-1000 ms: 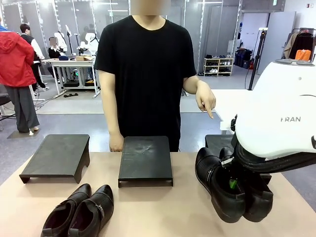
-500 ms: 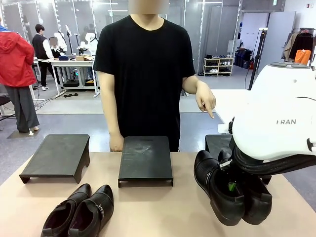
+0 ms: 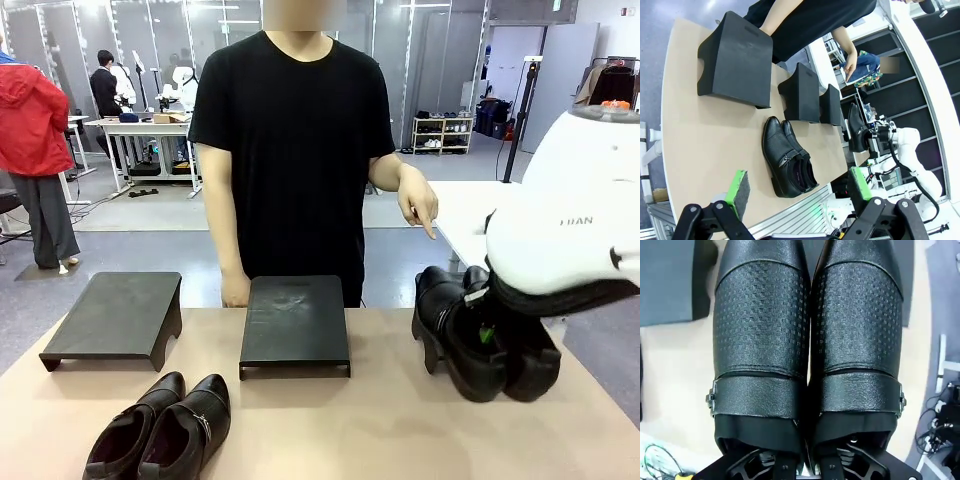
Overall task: Place the shoes on the stand as instructed by the person.
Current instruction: Pick up one pair of Shoes and place it on the Shoes Stand indicated by the person.
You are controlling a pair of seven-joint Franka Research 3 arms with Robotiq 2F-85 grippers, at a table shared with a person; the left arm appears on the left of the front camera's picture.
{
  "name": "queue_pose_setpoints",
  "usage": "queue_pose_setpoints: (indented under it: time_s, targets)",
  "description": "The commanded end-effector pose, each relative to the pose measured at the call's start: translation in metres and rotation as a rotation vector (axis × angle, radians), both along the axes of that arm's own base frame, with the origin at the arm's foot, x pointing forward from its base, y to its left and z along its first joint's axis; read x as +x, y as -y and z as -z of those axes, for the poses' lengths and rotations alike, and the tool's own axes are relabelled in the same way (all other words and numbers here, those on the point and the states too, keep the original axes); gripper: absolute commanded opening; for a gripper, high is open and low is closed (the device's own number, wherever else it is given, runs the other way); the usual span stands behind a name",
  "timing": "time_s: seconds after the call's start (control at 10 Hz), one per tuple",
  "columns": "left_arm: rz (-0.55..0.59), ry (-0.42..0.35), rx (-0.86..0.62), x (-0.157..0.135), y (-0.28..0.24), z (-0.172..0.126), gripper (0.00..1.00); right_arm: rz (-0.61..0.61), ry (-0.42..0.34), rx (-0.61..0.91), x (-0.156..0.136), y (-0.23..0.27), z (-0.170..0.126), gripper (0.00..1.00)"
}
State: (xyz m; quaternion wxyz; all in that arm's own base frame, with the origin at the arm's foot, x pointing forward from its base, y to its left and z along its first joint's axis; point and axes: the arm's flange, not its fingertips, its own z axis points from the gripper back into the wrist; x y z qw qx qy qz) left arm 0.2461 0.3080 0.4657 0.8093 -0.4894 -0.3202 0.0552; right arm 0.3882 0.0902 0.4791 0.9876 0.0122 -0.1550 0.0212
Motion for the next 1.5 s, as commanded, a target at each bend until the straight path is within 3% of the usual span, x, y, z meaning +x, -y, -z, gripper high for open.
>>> queue_pose_setpoints:
  time_s: [0.0, 0.6, 1.4]
  targets:
    - [0.006, 0.004, 0.0, 0.0, -0.001, 0.0, 1.0, -0.006, 0.043, -0.038, 0.031, 0.003, -0.019, 0.1]
    - [0.006, 0.004, 0.0, 0.0, -0.001, 0.0, 1.0, 0.024, 0.107, -0.151, 0.099, 0.009, -0.03, 0.1]
    - [0.006, 0.004, 0.0, 0.0, -0.001, 0.0, 1.0, 0.074, 0.12, -0.117, 0.155, 0.012, 0.021, 0.1]
